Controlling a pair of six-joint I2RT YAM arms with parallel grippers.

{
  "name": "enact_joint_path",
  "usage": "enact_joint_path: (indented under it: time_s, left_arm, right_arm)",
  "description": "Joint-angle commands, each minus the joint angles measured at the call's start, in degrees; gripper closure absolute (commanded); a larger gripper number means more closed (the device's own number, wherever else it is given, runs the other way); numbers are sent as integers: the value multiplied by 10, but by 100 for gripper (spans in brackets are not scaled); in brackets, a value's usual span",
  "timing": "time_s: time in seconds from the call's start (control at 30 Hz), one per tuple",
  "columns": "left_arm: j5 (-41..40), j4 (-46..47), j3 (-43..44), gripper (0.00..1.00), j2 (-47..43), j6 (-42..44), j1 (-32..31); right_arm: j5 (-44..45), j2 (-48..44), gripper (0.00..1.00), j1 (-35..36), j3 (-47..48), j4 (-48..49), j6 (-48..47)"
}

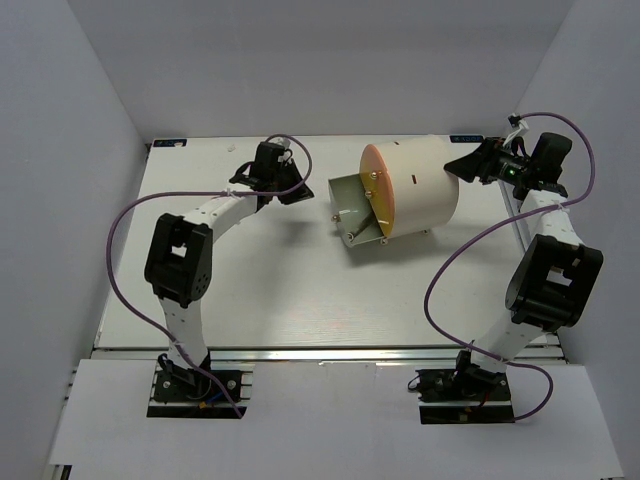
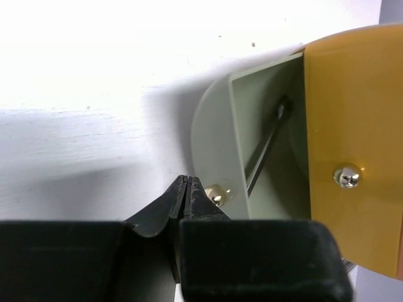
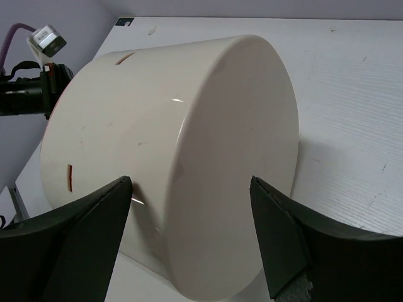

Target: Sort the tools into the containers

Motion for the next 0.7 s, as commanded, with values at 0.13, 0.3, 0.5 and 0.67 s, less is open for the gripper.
enact_joint_path:
  time_s: [0.13, 0.3, 0.5, 0.67]
  left_arm:
    - [81, -16, 64, 84, 77, 12, -8]
    - [111, -18, 154, 82, 133, 17, -36]
    - [149, -21, 238, 74, 199, 14, -72]
    - [159, 0, 264, 66, 218, -6, -81]
  right_arm:
    - [12, 6, 20, 3, 8, 8, -10]
    - [10, 4, 22, 4, 8, 0, -12]
    - [3, 0, 26, 8, 3, -11, -16]
    - [3, -4, 26, 11, -4, -11, -15]
